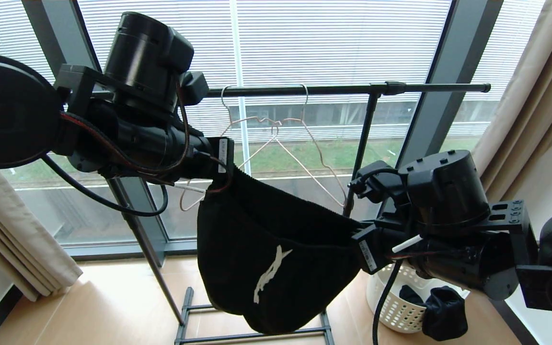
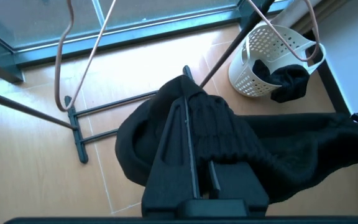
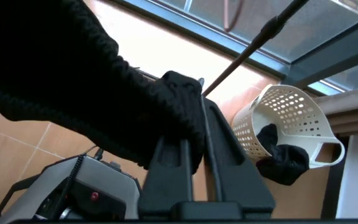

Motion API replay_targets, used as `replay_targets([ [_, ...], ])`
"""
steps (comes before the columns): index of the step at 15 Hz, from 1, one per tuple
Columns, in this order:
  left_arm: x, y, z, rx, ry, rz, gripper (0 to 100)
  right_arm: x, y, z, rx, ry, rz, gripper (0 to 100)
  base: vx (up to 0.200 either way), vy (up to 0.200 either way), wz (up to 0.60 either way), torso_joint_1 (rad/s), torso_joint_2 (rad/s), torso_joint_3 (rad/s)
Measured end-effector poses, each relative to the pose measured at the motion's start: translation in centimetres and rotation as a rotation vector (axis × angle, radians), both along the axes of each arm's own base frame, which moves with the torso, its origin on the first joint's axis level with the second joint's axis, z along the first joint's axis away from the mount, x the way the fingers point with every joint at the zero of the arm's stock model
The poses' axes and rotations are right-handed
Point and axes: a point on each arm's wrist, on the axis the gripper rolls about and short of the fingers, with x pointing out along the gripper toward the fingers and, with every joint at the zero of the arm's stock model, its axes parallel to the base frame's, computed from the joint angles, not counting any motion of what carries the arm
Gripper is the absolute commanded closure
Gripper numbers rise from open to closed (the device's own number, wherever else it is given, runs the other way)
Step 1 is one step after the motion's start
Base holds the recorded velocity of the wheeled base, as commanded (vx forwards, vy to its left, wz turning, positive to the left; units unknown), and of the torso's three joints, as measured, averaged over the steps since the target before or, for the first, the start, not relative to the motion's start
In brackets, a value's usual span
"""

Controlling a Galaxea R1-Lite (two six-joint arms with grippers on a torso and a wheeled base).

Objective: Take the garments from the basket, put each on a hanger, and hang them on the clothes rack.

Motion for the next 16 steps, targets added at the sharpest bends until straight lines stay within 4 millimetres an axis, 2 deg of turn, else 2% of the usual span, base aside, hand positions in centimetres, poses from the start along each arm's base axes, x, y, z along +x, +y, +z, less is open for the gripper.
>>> replay_targets([
  [5,0.0,-1.1,0.8,-0.01,-0.033,-0.009,100,-0.8,1.4,-2.9,-0.011,0.006,0.059,0,0.0,0.0,0.0,0.0,0.0,0.0],
  [8,0.0,-1.2,0.7,-0.01,-0.031,-0.011,100,-1.2,2.1,-3.6,0.052,-0.002,0.137,0,0.0,0.0,0.0,0.0,0.0,0.0],
  [10,-0.1,-1.2,0.6,-0.006,-0.025,-0.012,100,-1.8,1.9,-3.1,0.127,-0.006,0.233,0,0.0,0.0,0.0,0.0,0.0,0.0],
  [13,-0.2,-1.1,0.1,0.003,-0.012,-0.013,100,-3.1,1.1,-0.7,0.245,-0.02,0.411,0,0.0,0.0,0.0,0.0,0.0,0.0],
  [16,-0.5,-1.3,0.1,0.004,-0.012,-0.02,100,-2.9,1.3,1.3,0.282,-0.081,0.425,0,0.0,0.0,0.0,0.0,0.0,0.0],
])
